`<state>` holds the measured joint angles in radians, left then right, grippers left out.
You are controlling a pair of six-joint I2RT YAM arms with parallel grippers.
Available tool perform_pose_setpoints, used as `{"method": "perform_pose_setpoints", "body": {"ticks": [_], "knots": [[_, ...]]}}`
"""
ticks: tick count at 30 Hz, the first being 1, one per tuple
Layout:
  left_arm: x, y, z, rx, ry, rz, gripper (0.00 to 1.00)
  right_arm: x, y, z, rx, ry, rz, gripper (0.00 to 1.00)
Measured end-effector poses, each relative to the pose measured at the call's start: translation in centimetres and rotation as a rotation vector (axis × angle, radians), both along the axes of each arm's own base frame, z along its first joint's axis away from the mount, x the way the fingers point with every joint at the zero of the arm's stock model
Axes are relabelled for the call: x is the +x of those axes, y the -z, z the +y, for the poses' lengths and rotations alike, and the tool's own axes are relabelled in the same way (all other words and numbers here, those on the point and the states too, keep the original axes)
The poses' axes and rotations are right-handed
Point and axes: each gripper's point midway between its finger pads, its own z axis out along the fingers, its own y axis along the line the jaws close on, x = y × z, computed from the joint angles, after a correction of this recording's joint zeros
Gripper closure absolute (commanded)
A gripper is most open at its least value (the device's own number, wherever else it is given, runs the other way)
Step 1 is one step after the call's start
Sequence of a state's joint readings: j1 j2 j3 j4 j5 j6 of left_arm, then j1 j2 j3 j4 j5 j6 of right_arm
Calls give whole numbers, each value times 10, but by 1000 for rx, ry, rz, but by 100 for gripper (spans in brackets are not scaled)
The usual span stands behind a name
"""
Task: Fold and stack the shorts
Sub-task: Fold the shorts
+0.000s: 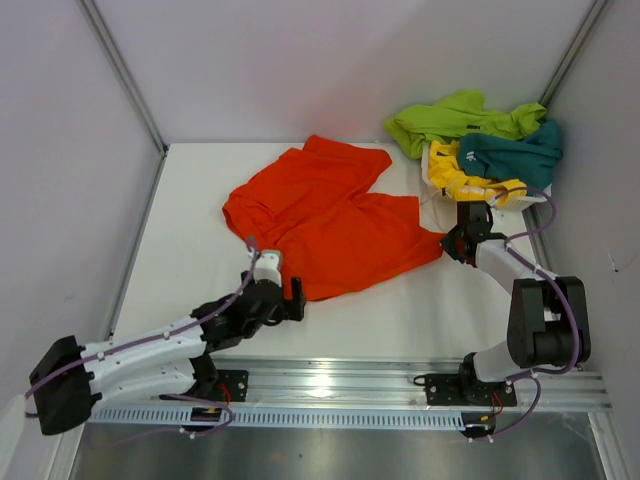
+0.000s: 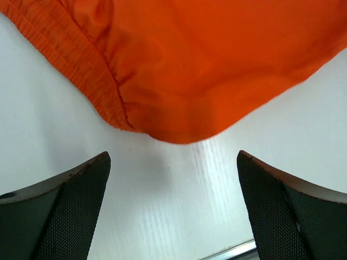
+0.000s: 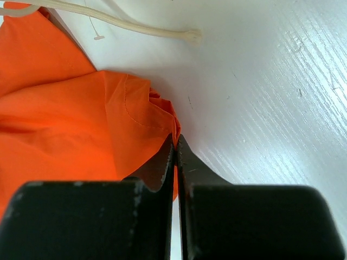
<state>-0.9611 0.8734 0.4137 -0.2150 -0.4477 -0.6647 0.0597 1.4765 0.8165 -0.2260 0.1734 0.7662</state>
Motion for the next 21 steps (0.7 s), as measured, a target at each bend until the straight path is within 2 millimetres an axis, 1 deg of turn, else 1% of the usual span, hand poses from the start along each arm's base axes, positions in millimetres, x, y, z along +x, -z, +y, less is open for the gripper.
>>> {"method": "perform_pose_setpoints", "body": {"ticks": [3, 7, 12, 17, 21], "knots": [[-8, 13, -6, 169, 55, -5, 1, 1, 2, 1, 3, -4, 6, 100], [-6, 21, -9, 303, 67, -19, 1, 2, 1, 2, 6, -7, 4, 100], [1, 24, 1, 411, 27, -27, 4, 3, 1, 3, 11, -14, 1, 100], [7, 24, 4, 490, -3, -26, 4, 4, 2, 4, 19, -19, -2, 100], [9, 29, 7, 546, -12, -20, 5, 4, 2, 5, 23, -23, -2, 100]]}}
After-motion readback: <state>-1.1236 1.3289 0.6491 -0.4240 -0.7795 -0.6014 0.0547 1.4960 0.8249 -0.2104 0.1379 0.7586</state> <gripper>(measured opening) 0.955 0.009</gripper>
